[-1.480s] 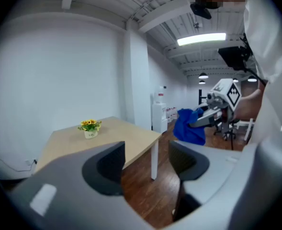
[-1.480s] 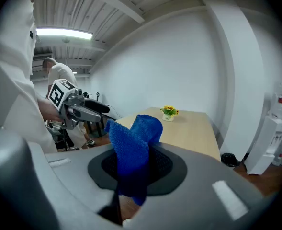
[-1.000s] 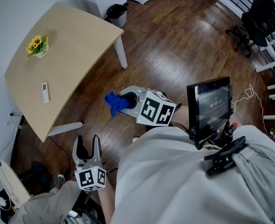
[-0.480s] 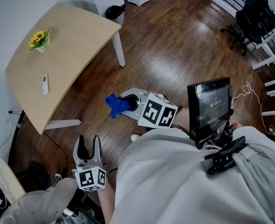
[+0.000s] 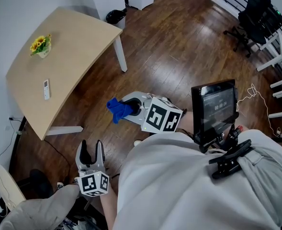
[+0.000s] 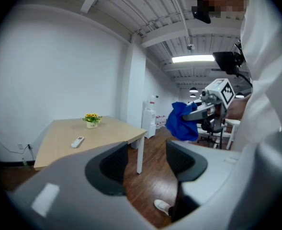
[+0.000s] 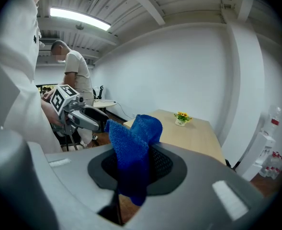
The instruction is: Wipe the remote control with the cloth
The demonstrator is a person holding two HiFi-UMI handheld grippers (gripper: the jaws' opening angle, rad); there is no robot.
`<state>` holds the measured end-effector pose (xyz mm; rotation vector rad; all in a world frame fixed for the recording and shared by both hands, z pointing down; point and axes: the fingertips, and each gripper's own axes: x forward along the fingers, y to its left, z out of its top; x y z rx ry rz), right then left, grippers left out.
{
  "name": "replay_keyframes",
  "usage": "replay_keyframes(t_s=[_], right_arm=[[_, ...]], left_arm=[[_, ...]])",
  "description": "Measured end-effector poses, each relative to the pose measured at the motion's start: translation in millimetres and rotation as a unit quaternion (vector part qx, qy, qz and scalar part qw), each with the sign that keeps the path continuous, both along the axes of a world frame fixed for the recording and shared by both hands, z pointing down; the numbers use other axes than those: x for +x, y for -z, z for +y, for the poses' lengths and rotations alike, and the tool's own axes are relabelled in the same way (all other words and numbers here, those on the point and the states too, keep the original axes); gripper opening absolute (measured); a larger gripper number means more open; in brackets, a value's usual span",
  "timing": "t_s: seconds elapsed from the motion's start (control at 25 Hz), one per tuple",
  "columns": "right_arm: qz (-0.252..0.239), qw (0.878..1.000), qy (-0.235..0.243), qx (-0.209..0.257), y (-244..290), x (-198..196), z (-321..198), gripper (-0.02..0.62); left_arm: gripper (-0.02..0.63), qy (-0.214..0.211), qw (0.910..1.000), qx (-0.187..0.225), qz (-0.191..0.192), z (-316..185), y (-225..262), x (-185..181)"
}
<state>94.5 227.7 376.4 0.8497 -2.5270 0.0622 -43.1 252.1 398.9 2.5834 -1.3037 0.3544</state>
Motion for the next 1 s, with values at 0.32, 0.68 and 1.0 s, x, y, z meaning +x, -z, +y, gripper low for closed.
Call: replay_keyframes(t_s=[0.32, 0.68, 1.0], right_arm=[[0.01, 1.0, -0.005, 0.002, -1, 1, 0, 0.08], [0.013, 1.0, -0.005, 0.005, -1, 2, 3, 0.08], [0.017, 1.0, 0.002, 0.005, -3, -4, 5, 0.08]], left_arm=[[0.272, -0.008, 1.0, 0.0, -0.001, -4, -1, 1], [0.272, -0.012, 0.9999, 0.005, -0.001, 0, -8, -2], [0.272, -0.001, 1.0, -0.005, -0.004, 4, -8, -6]])
